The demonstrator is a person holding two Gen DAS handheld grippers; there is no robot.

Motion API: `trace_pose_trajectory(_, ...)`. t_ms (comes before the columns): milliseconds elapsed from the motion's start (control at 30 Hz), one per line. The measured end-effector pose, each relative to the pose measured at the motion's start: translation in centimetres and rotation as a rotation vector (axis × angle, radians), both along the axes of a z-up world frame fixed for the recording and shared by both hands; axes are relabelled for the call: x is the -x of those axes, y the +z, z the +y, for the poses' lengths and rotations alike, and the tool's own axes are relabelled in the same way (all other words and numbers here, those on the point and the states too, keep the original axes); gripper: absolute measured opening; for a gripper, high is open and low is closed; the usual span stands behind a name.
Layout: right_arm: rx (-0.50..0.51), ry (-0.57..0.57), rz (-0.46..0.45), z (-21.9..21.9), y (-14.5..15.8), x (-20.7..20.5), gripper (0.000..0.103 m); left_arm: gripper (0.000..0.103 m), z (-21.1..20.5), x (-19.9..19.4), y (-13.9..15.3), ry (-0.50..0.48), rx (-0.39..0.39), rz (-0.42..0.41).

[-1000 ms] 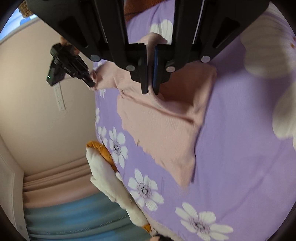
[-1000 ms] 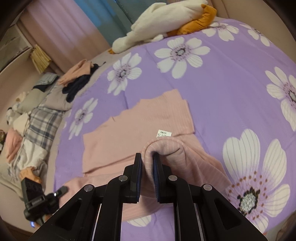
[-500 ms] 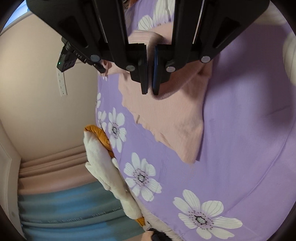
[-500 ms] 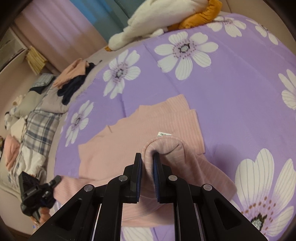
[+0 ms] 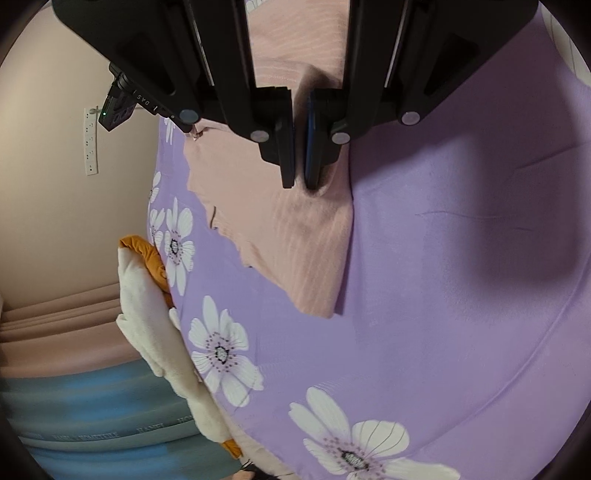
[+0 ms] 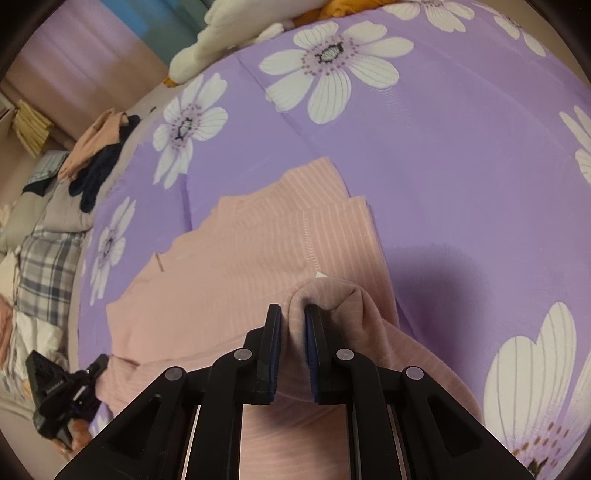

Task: Fold small clothes
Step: 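Lay the folded hem over the sweater body with both tools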

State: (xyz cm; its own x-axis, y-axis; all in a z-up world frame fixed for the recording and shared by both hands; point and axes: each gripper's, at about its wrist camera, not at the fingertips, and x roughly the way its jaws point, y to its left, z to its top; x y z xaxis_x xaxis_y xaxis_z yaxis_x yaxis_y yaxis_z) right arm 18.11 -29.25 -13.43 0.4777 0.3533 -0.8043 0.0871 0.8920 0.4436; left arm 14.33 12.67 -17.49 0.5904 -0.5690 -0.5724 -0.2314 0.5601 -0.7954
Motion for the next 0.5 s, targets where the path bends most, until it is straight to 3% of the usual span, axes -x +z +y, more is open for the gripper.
trace_pose_trajectory(367, -0.008, 0.007, -0.001, -0.2, -0.7, -0.7, 0.012, 0.004, -0.4, -0.5, 0.0, 0.01, -0.058, 0.03)
trace_pose_trajectory(500, -0.003, 0.025, -0.019, -0.6, 0.4, -0.5, 0.014, 0.008, -0.4, -0.2, 1.2, 0.011, -0.092, 0.023)
